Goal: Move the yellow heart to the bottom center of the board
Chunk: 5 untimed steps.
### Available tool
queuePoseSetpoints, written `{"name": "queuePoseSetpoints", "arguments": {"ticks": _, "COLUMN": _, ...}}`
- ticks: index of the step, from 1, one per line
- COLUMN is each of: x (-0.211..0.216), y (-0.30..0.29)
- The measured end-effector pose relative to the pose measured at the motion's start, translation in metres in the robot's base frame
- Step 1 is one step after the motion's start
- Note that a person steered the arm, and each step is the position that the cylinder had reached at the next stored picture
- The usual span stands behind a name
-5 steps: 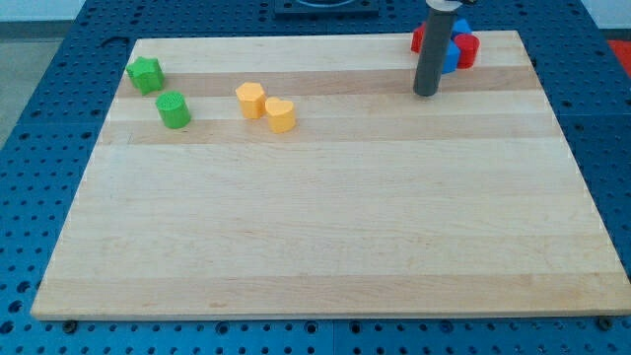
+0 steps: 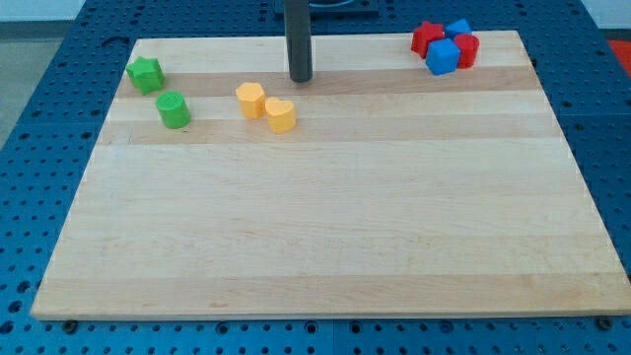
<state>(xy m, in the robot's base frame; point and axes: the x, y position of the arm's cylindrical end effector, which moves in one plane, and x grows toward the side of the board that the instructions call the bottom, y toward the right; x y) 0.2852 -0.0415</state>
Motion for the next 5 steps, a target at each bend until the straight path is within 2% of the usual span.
{"name": "queuePoseSetpoints", "arguments": {"ticks": 3, "x": 0.078, "y": -0.008}}
{"name": "queuePoseSetpoints", "arguments": {"ticks": 5, "x": 0.048, "y": -0.042}}
